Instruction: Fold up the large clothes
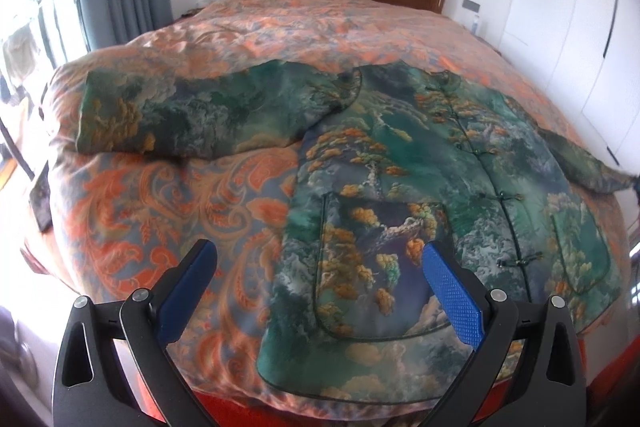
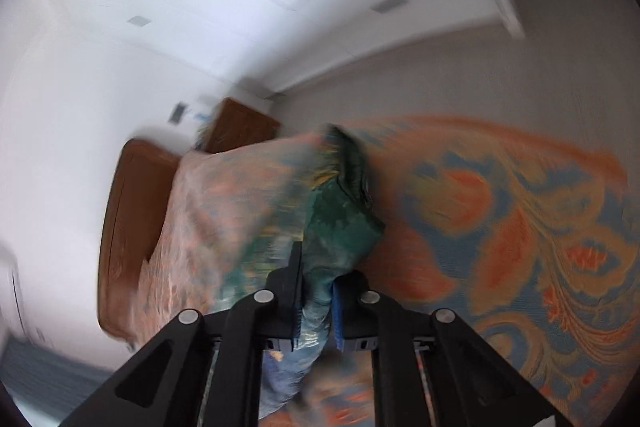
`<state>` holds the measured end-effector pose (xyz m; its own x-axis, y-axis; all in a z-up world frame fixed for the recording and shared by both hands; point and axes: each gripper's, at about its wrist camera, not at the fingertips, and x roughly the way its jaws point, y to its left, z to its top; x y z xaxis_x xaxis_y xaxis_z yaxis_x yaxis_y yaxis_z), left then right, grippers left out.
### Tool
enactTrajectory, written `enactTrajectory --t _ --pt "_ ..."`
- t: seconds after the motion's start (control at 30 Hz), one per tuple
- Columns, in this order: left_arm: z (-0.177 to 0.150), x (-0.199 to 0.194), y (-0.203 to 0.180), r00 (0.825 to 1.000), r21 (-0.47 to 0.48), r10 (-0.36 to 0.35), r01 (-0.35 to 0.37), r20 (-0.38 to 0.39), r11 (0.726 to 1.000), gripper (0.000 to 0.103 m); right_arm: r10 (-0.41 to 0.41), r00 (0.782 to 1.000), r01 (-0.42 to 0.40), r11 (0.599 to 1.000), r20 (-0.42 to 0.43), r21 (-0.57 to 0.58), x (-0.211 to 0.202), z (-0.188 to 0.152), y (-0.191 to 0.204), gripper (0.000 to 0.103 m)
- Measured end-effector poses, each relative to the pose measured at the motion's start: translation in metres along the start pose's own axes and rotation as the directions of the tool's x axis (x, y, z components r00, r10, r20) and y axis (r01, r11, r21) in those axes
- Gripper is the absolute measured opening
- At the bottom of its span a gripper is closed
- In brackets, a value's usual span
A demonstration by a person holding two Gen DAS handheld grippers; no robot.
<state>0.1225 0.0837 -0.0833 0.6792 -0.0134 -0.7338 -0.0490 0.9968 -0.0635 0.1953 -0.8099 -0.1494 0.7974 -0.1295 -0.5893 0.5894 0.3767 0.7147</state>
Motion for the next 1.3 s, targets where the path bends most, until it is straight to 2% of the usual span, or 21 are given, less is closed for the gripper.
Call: enactTrajectory --t 0.07,0.13,0.3,0.4,0.5,0.63,0.73,0.8,0.87,0.97,1.0,1.1,1.17,1.2,1.23,1.27,1.3 --pt "0.001 0.001 0.001 1.000 -0.009 -0.008 0.008 0.003 1.000 0.102 0.032 0.999 -0.031 0.994 0.008 -0.103 -0.015 0.004 0.039 0.011" --pt "0.003 0.000 0.002 1.000 -0.021 -0.024 0.024 0.011 0.999 0.102 0.082 0.996 -0.076 0.968 0.015 -0.238 -0.034 0.003 0.094 0.010" --pt "0.008 -0.001 0.004 0.997 -0.028 -0.077 0.078 0.023 0.997 0.102 0.210 0.977 -0.192 0.849 -0.018 -0.493 -0.075 -0.025 0.224 0.010" --pt "0.016 0.000 0.008 0.995 -0.033 -0.098 0.099 0.025 0.995 0.102 0.273 0.958 -0.271 0.759 -0.088 -0.592 -0.086 -0.063 0.290 0.010" --pt "0.021 -0.004 0.018 0.993 -0.062 -0.113 0.116 0.042 0.991 0.102 0.294 0.938 -0.337 0.664 -0.182 -0.667 -0.083 -0.115 0.344 0.010" --pt "0.018 -0.007 0.033 0.992 -0.110 -0.113 0.119 0.054 0.987 0.102 0.287 0.909 -0.418 0.603 -0.304 -0.679 -0.064 -0.187 0.378 0.010" --pt "0.009 -0.006 0.042 0.995 -0.127 -0.092 0.096 0.037 0.987 0.102 0.254 0.894 -0.447 0.567 -0.369 -0.692 -0.037 -0.248 0.393 0.010" --pt "0.001 -0.007 0.050 0.997 -0.142 -0.075 0.078 0.027 0.987 0.102 0.220 0.887 -0.457 0.557 -0.407 -0.694 -0.012 -0.290 0.396 0.010" --pt "-0.006 -0.007 0.058 0.998 -0.158 -0.058 0.060 0.017 0.986 0.102 0.176 0.886 -0.452 0.536 -0.429 -0.713 0.009 -0.337 0.392 0.010" --pt "-0.016 -0.009 0.070 0.999 -0.183 -0.035 0.035 0.002 0.982 0.102 0.086 0.894 -0.424 0.478 -0.440 -0.769 0.034 -0.412 0.378 0.010" --pt "-0.019 -0.010 0.074 1.000 -0.191 -0.030 0.029 -0.004 0.981 0.102 0.041 0.899 -0.408 0.443 -0.436 -0.799 0.044 -0.440 0.370 0.010" --pt "-0.020 -0.007 0.078 0.999 -0.195 -0.031 0.027 -0.017 0.980 0.102 -0.044 0.903 -0.380 0.381 -0.427 -0.843 0.062 -0.482 0.347 0.011" --pt "-0.014 0.000 0.077 0.998 -0.194 -0.062 0.056 -0.022 0.979 0.102 -0.085 0.896 -0.378 0.371 -0.436 -0.848 0.070 -0.503 0.330 0.016" --pt "-0.009 0.005 0.075 0.995 -0.195 -0.091 0.083 -0.029 0.977 0.102 -0.099 0.890 -0.381 0.370 -0.444 -0.847 0.076 -0.507 0.325 0.026" --pt "0.000 0.014 0.070 0.989 -0.196 -0.139 0.128 -0.043 0.972 0.102 -0.117 0.866 -0.416 0.372 -0.486 -0.830 0.081 -0.512 0.318 0.046" --pt "0.006 0.020 0.067 0.985 -0.197 -0.165 0.152 -0.051 0.969 0.102 -0.122 0.843 -0.449 0.376 -0.524 -0.810 0.083 -0.514 0.317 0.054" --pt "0.017 0.027 0.060 0.978 -0.193 -0.200 0.186 -0.058 0.963 0.102 -0.120 0.810 -0.495 0.387 -0.574 -0.778 0.087 -0.515 0.313 0.059"
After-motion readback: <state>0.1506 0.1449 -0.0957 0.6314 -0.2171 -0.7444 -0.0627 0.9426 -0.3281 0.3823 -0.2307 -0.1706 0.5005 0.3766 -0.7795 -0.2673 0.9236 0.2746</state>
